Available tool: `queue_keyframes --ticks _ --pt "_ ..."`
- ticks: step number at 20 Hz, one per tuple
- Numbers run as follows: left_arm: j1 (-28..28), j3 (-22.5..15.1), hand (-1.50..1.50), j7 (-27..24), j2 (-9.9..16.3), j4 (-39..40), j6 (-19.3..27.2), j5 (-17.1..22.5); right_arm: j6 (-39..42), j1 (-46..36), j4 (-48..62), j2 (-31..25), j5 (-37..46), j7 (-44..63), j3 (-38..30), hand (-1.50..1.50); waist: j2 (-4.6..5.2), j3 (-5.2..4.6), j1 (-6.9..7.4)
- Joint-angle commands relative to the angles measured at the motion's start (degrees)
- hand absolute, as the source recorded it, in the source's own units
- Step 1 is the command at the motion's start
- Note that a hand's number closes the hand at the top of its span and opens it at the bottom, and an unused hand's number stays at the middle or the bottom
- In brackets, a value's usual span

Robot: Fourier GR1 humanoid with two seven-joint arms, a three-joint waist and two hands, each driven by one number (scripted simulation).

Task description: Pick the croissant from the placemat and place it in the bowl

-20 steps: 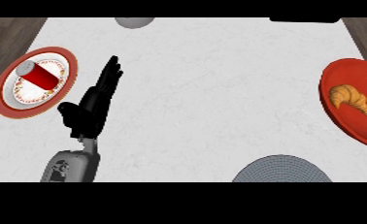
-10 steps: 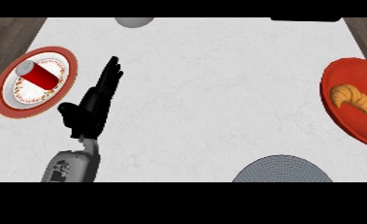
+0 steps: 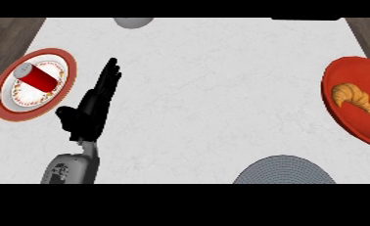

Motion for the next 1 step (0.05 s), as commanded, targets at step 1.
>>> queue_keyframes --ticks 1 --pt "-0.37 -0.15 0.00 2.02 0.42 -1.13 0.02 -0.23 15.38 1.52 0.60 -1.50 -2.10 -10.07 -0.39 -1.50 -0.16 0.14 0.08"
